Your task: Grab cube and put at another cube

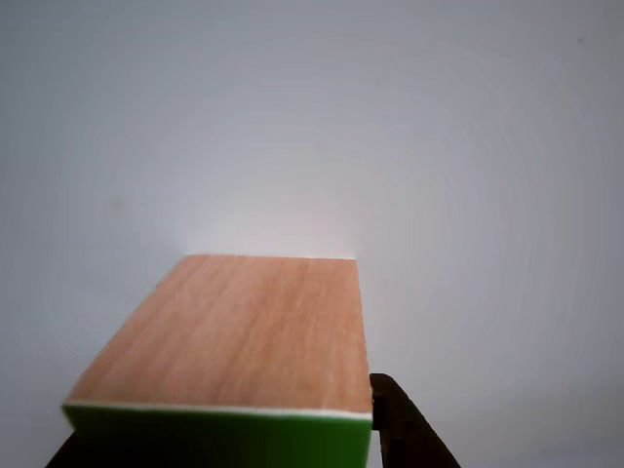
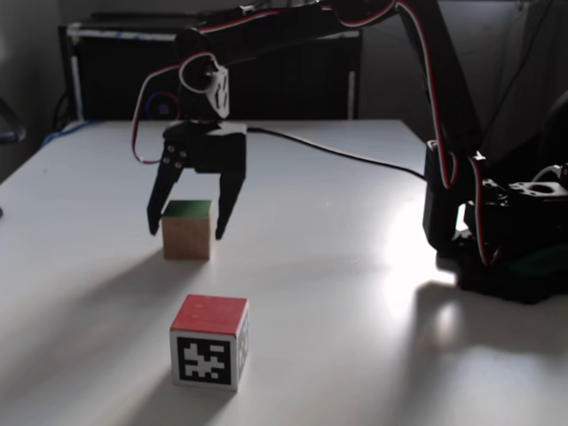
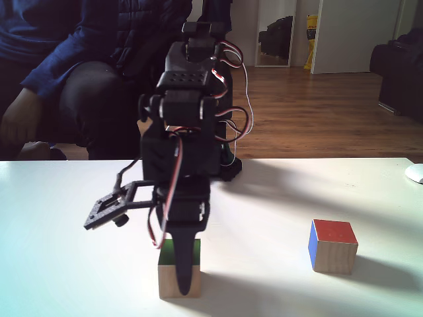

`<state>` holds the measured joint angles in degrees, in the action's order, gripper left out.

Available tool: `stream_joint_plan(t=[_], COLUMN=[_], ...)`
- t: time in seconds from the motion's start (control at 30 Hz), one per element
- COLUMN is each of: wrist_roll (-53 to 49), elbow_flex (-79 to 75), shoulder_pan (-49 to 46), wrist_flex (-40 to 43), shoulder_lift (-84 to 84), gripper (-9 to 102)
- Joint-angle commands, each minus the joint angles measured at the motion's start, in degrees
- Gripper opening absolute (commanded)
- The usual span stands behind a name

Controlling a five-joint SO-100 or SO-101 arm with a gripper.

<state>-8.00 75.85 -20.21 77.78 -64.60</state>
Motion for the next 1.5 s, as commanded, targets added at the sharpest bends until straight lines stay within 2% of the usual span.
stream_joint_plan(t=[0.0,0.27,0.53,0.73,1.2,1.47], wrist_roll=[0.53,1.76,2.46,3.96,11.07,16.88], elbow_flex=[-2.9,-4.13,-5.19,-0.44,19.6,16.08], shoulder_pan=[0.26,-0.35,-0.97,1.58,18.9,29.27], wrist_flex=[-0.44,-0.44,0.44,0.7,2.9,8.09], shoulder_lift=[0.0,0.09,-0.53,-8.44,-39.46,-41.48], gripper=[29,21,19,19,19,19])
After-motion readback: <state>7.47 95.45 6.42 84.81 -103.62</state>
